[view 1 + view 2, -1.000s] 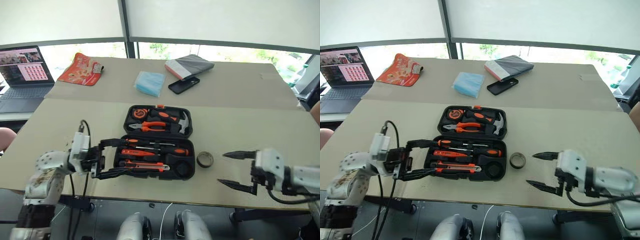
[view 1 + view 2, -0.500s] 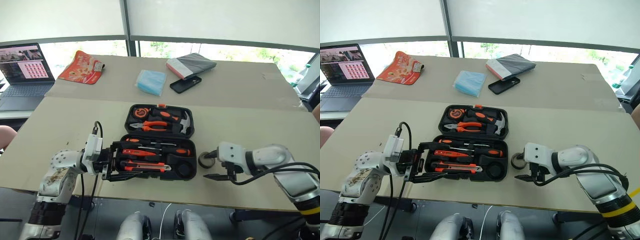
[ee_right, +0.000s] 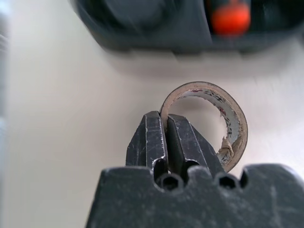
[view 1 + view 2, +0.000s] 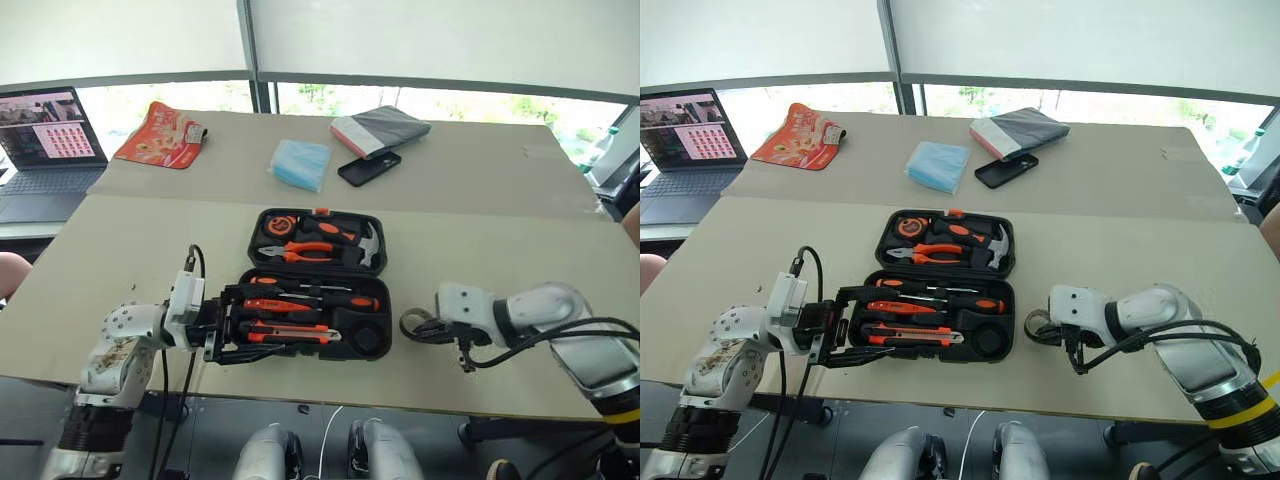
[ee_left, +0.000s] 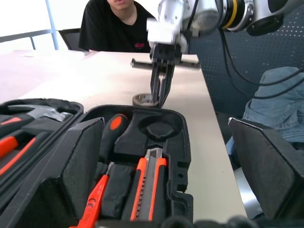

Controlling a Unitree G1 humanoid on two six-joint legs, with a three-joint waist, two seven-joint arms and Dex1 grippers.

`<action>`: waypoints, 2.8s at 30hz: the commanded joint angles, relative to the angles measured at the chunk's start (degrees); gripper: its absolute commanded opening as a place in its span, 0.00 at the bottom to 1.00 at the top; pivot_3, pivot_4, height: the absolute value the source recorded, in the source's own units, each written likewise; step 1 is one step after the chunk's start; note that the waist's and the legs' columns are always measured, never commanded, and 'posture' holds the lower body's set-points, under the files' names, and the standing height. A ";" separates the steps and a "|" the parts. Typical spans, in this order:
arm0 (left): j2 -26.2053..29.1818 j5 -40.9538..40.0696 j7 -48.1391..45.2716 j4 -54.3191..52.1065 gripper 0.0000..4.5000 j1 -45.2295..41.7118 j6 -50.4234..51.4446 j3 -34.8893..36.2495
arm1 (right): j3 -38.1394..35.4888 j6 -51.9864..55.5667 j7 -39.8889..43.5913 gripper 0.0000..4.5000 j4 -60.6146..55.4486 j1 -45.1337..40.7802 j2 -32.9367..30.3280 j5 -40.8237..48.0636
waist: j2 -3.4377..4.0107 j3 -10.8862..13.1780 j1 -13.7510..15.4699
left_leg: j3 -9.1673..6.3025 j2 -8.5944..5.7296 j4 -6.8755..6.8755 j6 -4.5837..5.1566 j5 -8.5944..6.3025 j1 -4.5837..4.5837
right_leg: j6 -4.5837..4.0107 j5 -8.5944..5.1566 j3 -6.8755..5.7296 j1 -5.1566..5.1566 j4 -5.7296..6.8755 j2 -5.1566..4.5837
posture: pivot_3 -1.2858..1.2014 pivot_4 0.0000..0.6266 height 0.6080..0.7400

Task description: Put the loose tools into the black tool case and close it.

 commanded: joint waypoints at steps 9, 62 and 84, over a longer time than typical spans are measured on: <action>0.34 0.34 0.15 -1.76 1.00 2.05 -2.16 0.77 | 10.23 12.78 -0.67 0.01 -5.12 -8.04 4.98 2.95 | -0.02 0.01 0.32 | -0.06 -0.03 0.02 0.03 -0.02 -0.07 | -0.05 0.01 -0.07 -0.02 -0.01 -0.10 | 0.52 0.24 1.00; 0.04 18.34 22.93 15.16 0.01 -14.90 9.41 -5.62 | -2.73 -18.11 -11.35 0.00 25.32 -4.59 22.86 -3.55 | -0.15 0.09 -0.35 | 0.43 -0.08 -0.05 -0.21 0.22 0.05 | 0.06 0.17 0.08 -0.04 0.13 0.25 | 0.52 0.24 1.00; 14.23 12.61 23.85 2.99 0.43 -10.37 35.80 1.88 | -18.74 10.93 -10.10 0.58 9.46 6.61 5.70 12.66 | -0.18 0.12 0.19 | 0.24 -0.10 -0.08 0.05 0.02 0.13 | 0.15 0.07 0.09 0.01 0.11 -0.15 | 0.52 0.24 1.00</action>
